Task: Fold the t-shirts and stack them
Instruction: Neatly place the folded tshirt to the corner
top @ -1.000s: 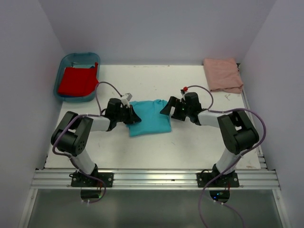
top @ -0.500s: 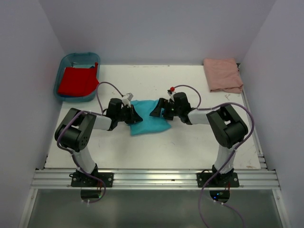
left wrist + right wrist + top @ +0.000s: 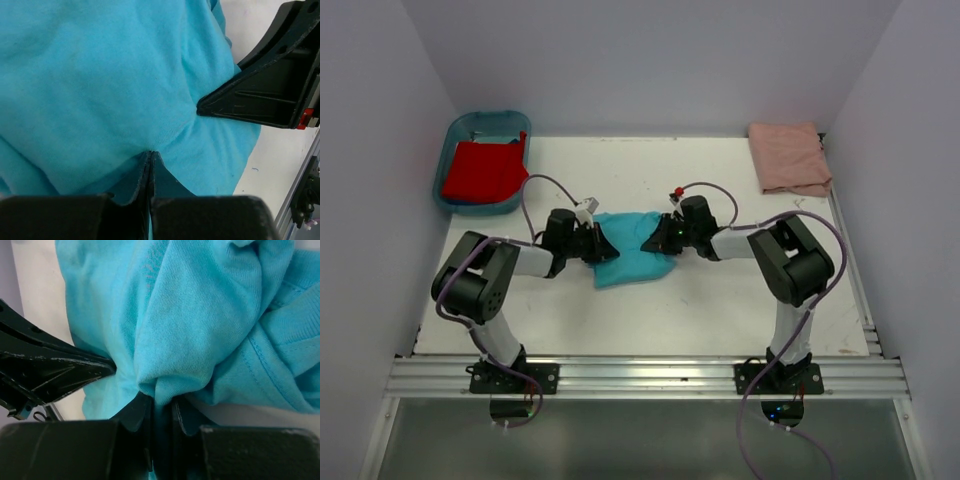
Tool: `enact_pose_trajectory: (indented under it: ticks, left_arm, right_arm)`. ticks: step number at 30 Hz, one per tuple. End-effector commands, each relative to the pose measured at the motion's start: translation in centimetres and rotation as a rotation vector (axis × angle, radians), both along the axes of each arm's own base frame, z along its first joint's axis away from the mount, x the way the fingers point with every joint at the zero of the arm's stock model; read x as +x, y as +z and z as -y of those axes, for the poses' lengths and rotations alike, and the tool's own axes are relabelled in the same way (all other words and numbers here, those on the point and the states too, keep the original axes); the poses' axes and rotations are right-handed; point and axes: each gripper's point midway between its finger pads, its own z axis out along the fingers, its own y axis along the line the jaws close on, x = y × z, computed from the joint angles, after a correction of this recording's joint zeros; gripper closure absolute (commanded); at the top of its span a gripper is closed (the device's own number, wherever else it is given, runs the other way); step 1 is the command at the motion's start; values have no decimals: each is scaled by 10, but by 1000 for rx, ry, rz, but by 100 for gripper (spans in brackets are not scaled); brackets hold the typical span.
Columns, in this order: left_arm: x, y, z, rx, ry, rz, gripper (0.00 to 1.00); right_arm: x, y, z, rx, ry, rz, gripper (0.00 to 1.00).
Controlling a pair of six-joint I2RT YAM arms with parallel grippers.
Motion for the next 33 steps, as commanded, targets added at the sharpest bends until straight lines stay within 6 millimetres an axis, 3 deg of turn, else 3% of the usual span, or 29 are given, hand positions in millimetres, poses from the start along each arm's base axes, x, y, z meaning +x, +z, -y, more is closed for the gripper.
enact_pose_trajectory:
  ticks: [1,6,7,8,10,11,13,14,15,17,21,24,26,27,33]
  left_arm:
    - [-2,19,-4,14,4,39,100]
    - [10,91,-10,15,47,178,98]
    - [11,102,-14,21,65,205,93]
    - [11,127,-16,8,78,264,91]
    - [10,146,-22,13,108,293,84]
    - [7,165,-27,4,131,336,81]
    - [-1,180,-30,-7,139,361,82]
    - [-4,183,-32,-7,139,366,82]
    - [-9,179,-34,0,139,352,82]
    - [-16,183,-36,-7,141,361,83]
    - [-32,158,-41,11,137,308,88]
    - [-42,140,-43,21,129,270,92]
    - [-47,135,-43,19,123,258,95]
    - [-50,129,-44,21,121,245,96]
    - [-57,124,-44,17,113,234,96]
  right_arm:
    - [-6,22,20,-45,-50,11,100]
    - [24,84,53,5,-225,128,100]
    - [31,90,60,11,-262,143,100]
    - [37,98,64,35,-292,151,100]
    - [52,112,81,78,-354,173,100]
    - [62,126,84,139,-386,200,100]
    - [80,133,107,208,-472,211,100]
    - [92,152,114,300,-514,247,100]
    - [103,159,130,335,-554,267,100]
    - [120,169,139,389,-580,294,100]
    - [158,201,173,492,-652,401,100]
    - [182,235,199,632,-666,483,100]
    - [188,256,205,712,-643,539,100]
    - [199,259,230,722,-678,572,100]
    - [211,297,276,762,-714,753,100]
